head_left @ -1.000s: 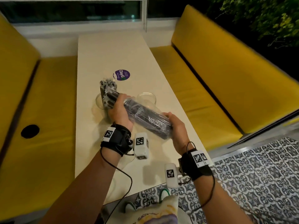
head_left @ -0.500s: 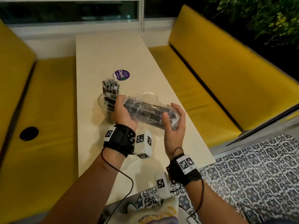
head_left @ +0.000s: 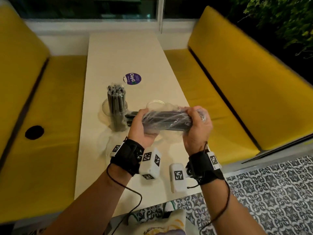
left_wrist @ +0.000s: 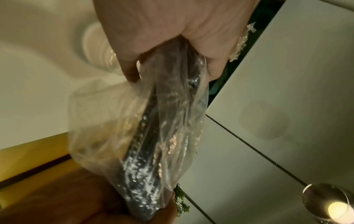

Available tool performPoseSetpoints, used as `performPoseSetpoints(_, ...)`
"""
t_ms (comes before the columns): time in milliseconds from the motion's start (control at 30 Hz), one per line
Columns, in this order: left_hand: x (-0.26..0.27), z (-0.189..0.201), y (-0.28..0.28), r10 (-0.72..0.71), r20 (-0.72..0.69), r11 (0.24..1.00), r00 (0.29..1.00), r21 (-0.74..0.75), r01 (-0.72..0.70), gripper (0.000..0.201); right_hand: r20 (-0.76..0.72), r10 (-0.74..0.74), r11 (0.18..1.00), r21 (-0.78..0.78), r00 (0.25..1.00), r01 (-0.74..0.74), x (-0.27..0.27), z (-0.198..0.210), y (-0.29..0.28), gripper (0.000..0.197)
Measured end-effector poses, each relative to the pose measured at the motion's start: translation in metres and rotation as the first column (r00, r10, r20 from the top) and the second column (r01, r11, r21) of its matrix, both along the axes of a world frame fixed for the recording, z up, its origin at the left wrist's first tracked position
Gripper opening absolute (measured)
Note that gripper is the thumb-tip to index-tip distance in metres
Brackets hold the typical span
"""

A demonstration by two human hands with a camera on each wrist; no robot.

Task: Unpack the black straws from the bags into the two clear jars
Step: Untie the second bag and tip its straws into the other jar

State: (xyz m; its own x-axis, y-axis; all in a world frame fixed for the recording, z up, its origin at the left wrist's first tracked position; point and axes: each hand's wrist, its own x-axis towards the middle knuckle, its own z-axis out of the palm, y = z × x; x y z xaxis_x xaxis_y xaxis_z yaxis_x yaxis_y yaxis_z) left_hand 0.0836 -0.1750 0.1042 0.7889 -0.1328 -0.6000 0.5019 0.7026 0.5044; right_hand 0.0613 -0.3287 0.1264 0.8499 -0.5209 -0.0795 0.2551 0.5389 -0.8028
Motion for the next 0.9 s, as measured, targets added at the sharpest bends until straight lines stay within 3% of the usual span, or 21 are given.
performPoseSetpoints(167,-0.003,-0.007,-0.025,-0.017,0.171,1.000,0.985,0.028,0.012,0.078,-0.039,-0.184,0.983,-0.028,0.982,0.183,0.048,0.007,-0.046,0.019)
performPoseSetpoints(233,-0.002,-0.018,-0.031,0.090,0.204,0.979,0.975,0.163,-0.124,0.072,-0.028,-0.215,0.977,-0.018,0.976,0.214,0.071,0.016,-0.066,0.014)
performPoseSetpoints(267,-0.001,-0.024,-0.033,0.148,0.213,0.927,0.966,0.310,-0.210,0.060,-0.024,-0.225,0.974,-0.014,0.974,0.224,0.082,0.020,-0.073,0.012)
performPoseSetpoints(333,0.004,-0.037,-0.036,0.132,0.230,0.674,0.964,0.693,-0.257,0.053,-0.031,-0.235,0.971,-0.045,0.972,0.233,0.102,0.026,-0.083,0.013)
performPoseSetpoints(367,0.008,-0.042,-0.038,0.080,0.222,0.534,0.972,0.813,-0.230,0.061,-0.042,-0.231,0.971,-0.067,0.972,0.228,0.109,0.029,-0.084,0.014)
performPoseSetpoints(433,0.023,-0.054,-0.040,-0.062,0.186,0.340,0.981,0.928,-0.155,0.089,-0.065,-0.220,0.968,-0.138,0.973,0.209,0.123,0.031,-0.083,0.014)
performPoseSetpoints(500,0.040,-0.060,-0.043,-0.198,0.133,0.221,0.971,0.971,-0.088,0.121,-0.079,-0.187,0.957,-0.239,0.979,0.163,0.132,0.029,-0.078,0.016)
performPoseSetpoints(567,0.055,-0.061,-0.046,-0.252,0.102,0.201,0.962,0.978,-0.051,0.144,-0.079,-0.151,0.938,-0.327,0.985,0.117,0.137,0.025,-0.072,0.019)
performPoseSetpoints(633,0.064,-0.065,-0.048,-0.241,0.126,0.228,0.962,0.971,-0.070,0.147,-0.067,-0.137,0.913,-0.396,0.988,0.100,0.137,0.020,-0.067,0.024)
performPoseSetpoints(767,0.069,-0.076,-0.047,-0.255,0.210,0.231,0.944,0.961,-0.151,0.128,-0.010,-0.101,0.839,-0.538,0.995,0.080,0.138,0.009,-0.065,0.020)
performPoseSetpoints(900,0.069,-0.084,-0.047,-0.292,0.270,0.184,0.918,0.957,-0.223,0.112,0.069,-0.051,0.698,-0.711,0.996,0.085,0.142,0.010,-0.058,0.021)
